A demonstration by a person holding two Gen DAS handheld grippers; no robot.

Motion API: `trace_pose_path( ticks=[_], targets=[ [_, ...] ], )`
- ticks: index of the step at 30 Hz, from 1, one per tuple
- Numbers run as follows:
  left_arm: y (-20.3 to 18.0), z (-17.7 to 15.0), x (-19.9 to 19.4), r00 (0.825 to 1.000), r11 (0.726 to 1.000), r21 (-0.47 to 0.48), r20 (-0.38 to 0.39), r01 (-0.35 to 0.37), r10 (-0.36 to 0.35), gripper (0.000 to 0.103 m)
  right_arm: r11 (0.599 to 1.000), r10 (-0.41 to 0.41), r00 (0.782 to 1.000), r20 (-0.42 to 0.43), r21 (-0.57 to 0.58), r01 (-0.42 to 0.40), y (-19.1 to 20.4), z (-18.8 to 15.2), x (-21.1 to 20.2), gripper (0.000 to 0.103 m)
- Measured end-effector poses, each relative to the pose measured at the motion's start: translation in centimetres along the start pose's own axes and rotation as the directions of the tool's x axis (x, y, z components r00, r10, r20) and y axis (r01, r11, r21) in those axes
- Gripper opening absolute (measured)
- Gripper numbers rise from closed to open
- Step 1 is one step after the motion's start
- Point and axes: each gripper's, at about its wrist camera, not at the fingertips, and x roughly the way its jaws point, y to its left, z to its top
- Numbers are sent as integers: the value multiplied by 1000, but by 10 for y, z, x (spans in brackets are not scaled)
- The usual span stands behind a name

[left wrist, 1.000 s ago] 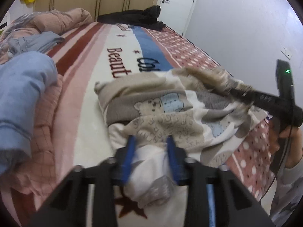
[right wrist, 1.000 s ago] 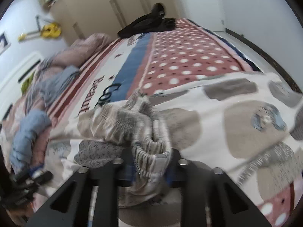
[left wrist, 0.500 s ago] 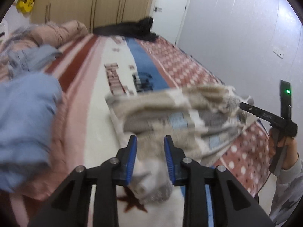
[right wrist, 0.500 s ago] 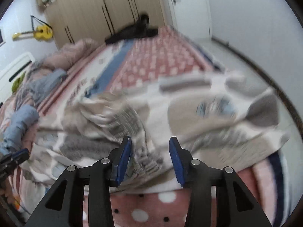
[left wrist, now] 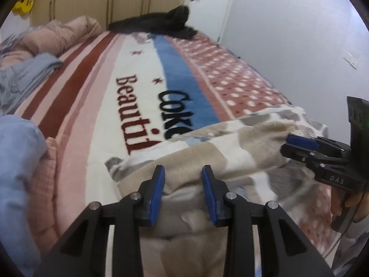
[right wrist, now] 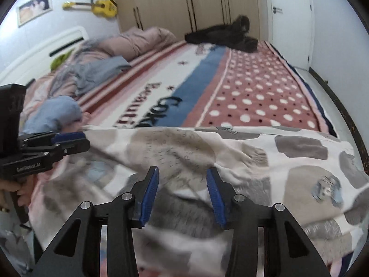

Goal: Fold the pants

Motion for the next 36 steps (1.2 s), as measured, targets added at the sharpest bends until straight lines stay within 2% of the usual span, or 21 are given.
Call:
trace_pose_path(
  ticks=[3,5,6,8,11,12,13,14,15,16,20,22,24,25,27,30,36],
  targets=[
    [10,6,17,999,1000,-7,-10,-31,31,29,999,-4,1000,-20,35,5,-20,8,20,38],
    [14,9,28,996,997,0,-13,-83,83,34,998,-2,1000,-16,56,2,-28,9,27,38],
    [17,10,32,995,995,-4,-16,-95,95,39,998,-10,1000,-12,60,11,-30,10,29,38],
    [23,11,38,996,996,-32,-29,-81,80,40,999,-27,1000,-6,44,27,-31,11,33,38],
    [22,8,25,997,996,-34,-13,-79,79,41,999,-45,999,-14,8,46,-25,9,27,38],
    [19,5,17,996,996,-22,-2,-88,88,49,999,-53,999,-14,-1,53,-22,8,22,41],
    [16,0,7,996,996,-10,5,-86,87,64,999,-54,999,-3,-5,54,-20,5,13,48],
    [13,-6,-2,997,997,-2,14,-81,81,71,999,-44,999,16,-2,44,-19,1,1,53],
    [10,-13,-10,997,997,6,23,-74,74,77,999,-35,999,35,1,35,-18,-3,-9,65],
    [8,-22,-17,998,998,15,25,-66,65,77,999,-41,998,54,6,41,-18,-9,-19,73],
    [3,-67,-21,997,997,29,-40,-70,72,77,994,-111,993,34,5,111,-23,-37,-34,74],
    [6,-89,-17,996,999,5,-68,-48,49,78,988,-153,988,-3,-12,153,-27,-52,-30,74],
    [8,-101,-22,999,999,-30,-41,-25,24,78,990,-144,989,-41,5,144,-36,-69,-24,75],
    [10,-103,-25,999,999,-47,-41,-15,13,77,991,-133,991,-34,19,134,-40,-74,-25,75],
    [11,-101,-29,998,996,-89,-54,23,-28,77,991,-127,992,-26,28,128,-43,-76,-30,75],
    [12,-95,-30,991,983,-141,-51,118,-126,83,990,-126,992,-2,59,125,-49,-75,-46,75],
    [21,-75,-2,979,939,-289,-21,187,-202,85,977,-155,987,47,153,146,-71,-85,-84,75]
  ],
)
